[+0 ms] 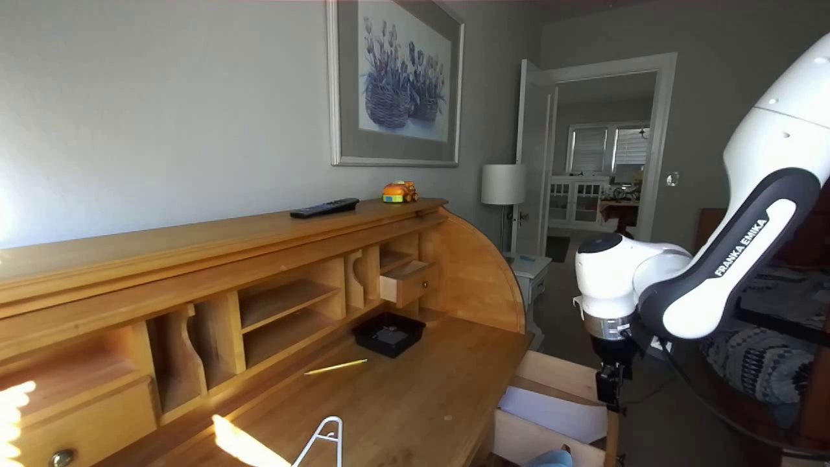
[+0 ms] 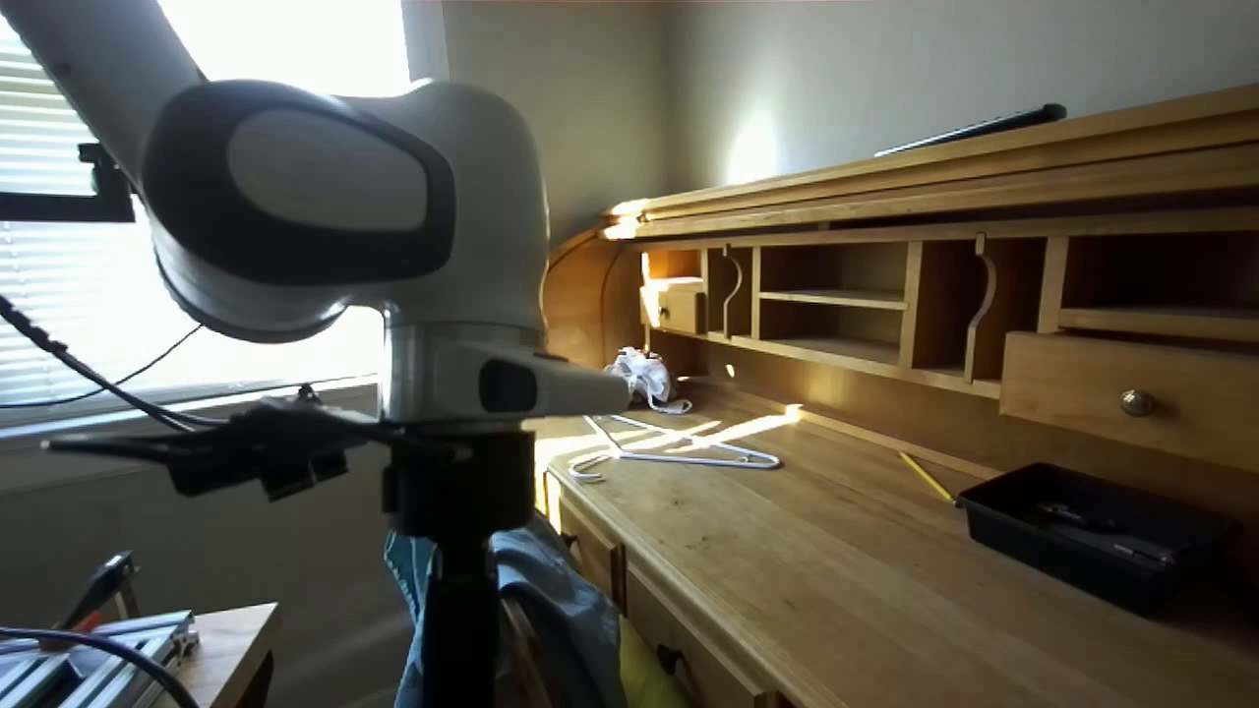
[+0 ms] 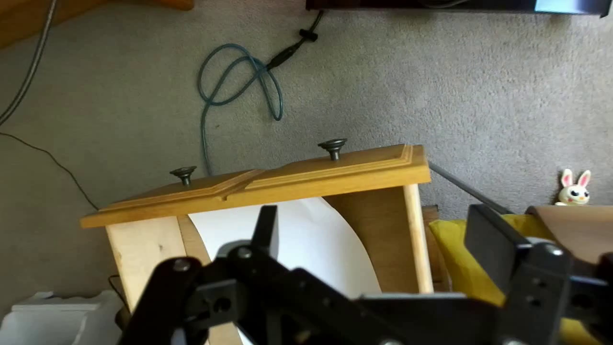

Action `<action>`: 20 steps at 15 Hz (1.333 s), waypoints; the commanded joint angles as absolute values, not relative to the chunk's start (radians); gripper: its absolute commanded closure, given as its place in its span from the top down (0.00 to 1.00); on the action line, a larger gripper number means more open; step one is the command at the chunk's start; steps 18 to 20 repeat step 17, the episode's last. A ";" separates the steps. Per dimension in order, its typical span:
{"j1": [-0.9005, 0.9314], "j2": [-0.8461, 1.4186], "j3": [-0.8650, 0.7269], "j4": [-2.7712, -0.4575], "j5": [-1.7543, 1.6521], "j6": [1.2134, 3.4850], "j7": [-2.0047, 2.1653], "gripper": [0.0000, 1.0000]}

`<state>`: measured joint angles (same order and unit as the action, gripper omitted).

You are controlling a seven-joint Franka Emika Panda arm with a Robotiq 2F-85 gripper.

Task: Pick up the paper from the top of the cabinet and put it on the counter

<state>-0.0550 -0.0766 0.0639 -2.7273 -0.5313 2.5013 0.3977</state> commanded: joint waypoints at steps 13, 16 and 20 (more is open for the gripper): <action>-0.026 -0.320 0.072 -2.674 -0.427 2.240 0.192 1.00; -0.026 -0.320 0.072 -2.674 -0.427 2.240 0.192 1.00; -0.026 -0.320 0.073 -2.674 -0.427 2.240 0.192 1.00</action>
